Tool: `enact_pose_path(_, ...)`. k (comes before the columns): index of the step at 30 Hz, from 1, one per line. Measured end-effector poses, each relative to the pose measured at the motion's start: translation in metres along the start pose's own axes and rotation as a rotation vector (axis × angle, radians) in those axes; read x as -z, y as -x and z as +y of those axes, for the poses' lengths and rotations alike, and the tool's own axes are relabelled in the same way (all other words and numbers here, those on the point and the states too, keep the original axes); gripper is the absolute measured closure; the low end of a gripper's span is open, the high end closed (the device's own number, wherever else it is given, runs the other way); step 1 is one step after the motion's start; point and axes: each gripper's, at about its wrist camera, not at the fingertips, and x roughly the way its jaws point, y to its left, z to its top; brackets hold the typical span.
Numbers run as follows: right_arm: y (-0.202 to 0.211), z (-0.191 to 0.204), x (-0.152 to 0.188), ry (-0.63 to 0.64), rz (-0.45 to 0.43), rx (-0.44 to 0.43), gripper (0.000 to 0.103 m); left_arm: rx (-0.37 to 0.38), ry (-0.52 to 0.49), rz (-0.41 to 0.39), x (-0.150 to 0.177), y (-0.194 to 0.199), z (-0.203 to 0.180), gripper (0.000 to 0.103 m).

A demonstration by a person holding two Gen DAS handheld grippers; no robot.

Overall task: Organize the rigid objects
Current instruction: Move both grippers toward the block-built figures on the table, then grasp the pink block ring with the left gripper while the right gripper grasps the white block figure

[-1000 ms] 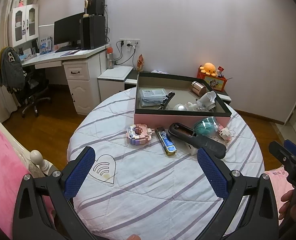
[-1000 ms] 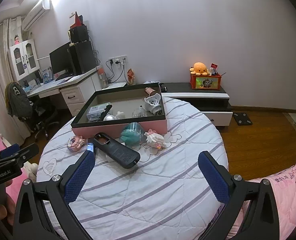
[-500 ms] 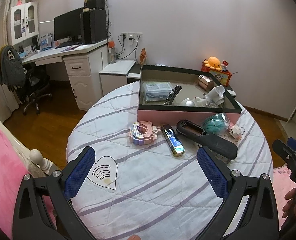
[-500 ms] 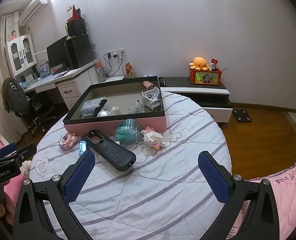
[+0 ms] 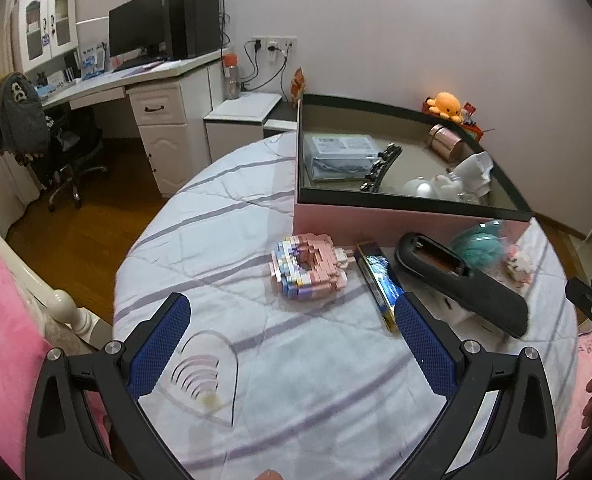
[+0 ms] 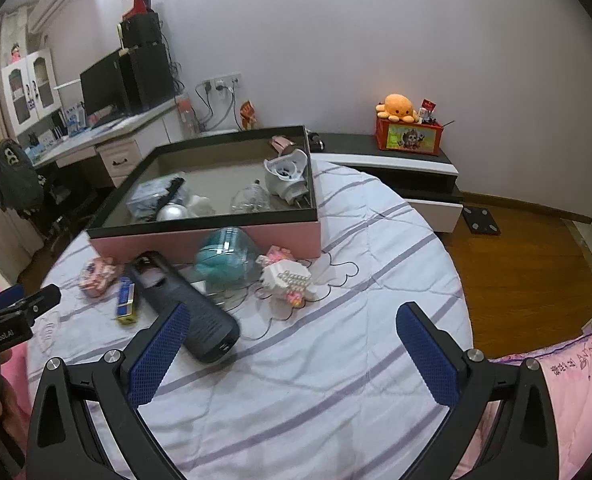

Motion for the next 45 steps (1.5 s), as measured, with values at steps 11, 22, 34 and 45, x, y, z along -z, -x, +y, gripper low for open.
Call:
enact_pose_path(11,-0.072,-0.013,-0.013,0.019,0.132,-0.025,0.000,-0.028,-0.002,0.095,-0.008,-0.072,0.001,0.000)
enact_pose_path(22,-0.104,-0.009,-0.010,0.051,0.171,-0.037,0.007,-0.017,-0.007,0.114,-0.018,-0.094,-0.007,0.008)
enact_pose_path(34,-0.088,-0.011,-0.006,0.049,0.134,-0.061,0.057,0.050,0.001,0.089,-0.011,-0.075,-0.003,0.035)
enact_pose_path(45,-0.054,-0.014,0.001,0.014,0.105,-0.093,0.058,0.079,-0.025,0.061,0.001,-0.041,-0.014,0.035)
